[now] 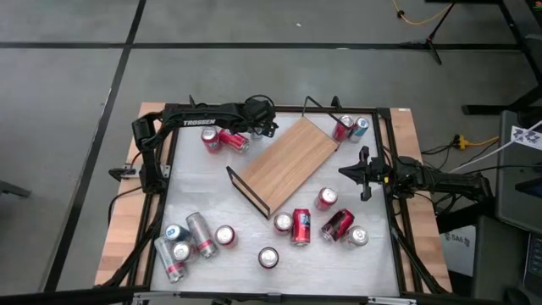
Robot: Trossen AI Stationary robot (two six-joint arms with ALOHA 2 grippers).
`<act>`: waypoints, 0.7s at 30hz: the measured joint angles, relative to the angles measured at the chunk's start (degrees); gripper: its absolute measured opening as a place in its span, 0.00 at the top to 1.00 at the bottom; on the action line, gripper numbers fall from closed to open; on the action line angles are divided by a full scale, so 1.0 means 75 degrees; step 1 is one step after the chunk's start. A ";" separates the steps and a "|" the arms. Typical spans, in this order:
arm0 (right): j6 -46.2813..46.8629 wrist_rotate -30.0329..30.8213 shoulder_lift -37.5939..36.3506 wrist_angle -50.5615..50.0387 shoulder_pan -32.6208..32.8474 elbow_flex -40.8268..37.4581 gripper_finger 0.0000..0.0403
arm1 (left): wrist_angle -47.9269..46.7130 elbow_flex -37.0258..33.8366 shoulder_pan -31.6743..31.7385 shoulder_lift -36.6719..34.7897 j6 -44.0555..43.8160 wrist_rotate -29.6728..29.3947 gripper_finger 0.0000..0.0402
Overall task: Place canned beverage on shelf
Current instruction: Put the blue soda can on the shelf
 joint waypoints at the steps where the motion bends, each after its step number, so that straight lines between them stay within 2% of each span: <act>1: -0.0001 0.0000 0.0000 -0.0003 0.0001 0.0000 1.00 | -0.0002 0.0000 0.0000 0.0000 0.0000 0.0001 0.14; 8: -0.0001 0.0000 0.0000 -0.0007 0.0001 0.0000 1.00 | -0.0009 0.0000 0.0003 0.0000 0.0067 0.0009 0.31; 14: 0.0002 0.0000 0.0000 -0.0009 0.0001 0.0000 1.00 | 0.0103 0.0000 0.0002 0.0000 0.0761 0.0038 0.50; 21: 0.0000 0.0000 0.0000 -0.0012 0.0000 0.0000 1.00 | 0.0217 0.0379 0.0028 0.0014 0.1891 0.0362 0.51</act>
